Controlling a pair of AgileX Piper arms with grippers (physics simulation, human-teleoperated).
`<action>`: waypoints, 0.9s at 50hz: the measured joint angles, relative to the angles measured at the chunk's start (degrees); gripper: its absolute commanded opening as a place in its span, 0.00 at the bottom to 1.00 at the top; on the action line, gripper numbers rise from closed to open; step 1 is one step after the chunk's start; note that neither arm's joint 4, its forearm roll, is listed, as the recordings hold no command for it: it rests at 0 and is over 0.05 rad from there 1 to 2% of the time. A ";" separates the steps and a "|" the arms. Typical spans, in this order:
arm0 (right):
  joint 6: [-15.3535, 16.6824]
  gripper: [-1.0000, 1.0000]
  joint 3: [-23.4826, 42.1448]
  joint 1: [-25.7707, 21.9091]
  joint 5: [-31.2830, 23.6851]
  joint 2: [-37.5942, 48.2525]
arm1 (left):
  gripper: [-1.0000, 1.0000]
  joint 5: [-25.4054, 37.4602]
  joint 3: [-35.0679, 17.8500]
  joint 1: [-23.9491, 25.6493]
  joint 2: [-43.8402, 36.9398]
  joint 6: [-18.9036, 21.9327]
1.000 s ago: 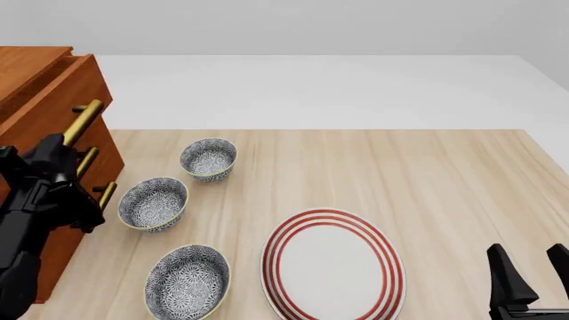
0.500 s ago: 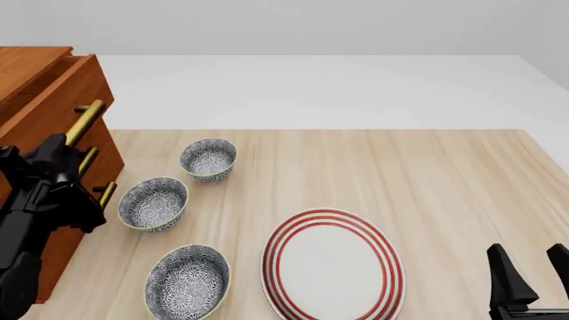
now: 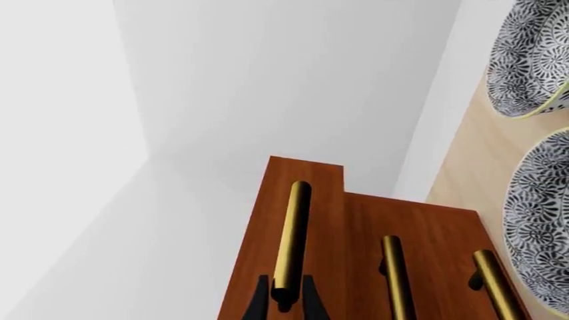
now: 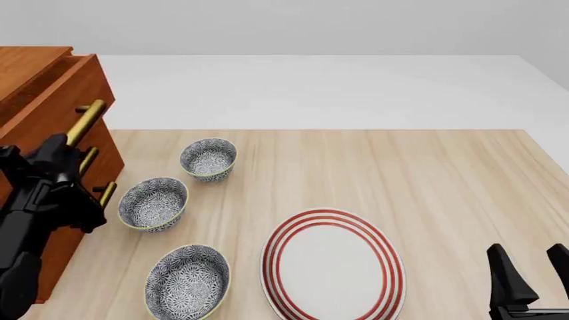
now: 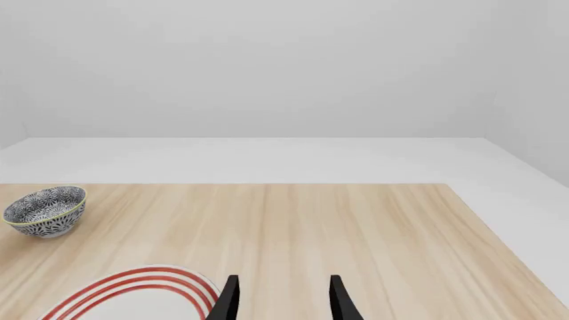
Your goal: Open the top drawer of the cabinet.
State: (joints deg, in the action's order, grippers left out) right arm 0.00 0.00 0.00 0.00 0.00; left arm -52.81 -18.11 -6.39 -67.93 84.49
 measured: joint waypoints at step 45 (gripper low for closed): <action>0.00 1.00 0.00 0.00 0.00 0.00 | 1.00 4.75 1.23 1.27 6.08 -0.89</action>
State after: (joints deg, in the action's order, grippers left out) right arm 0.00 0.00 0.00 0.00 0.00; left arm -48.06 -16.87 -5.11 -61.85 83.60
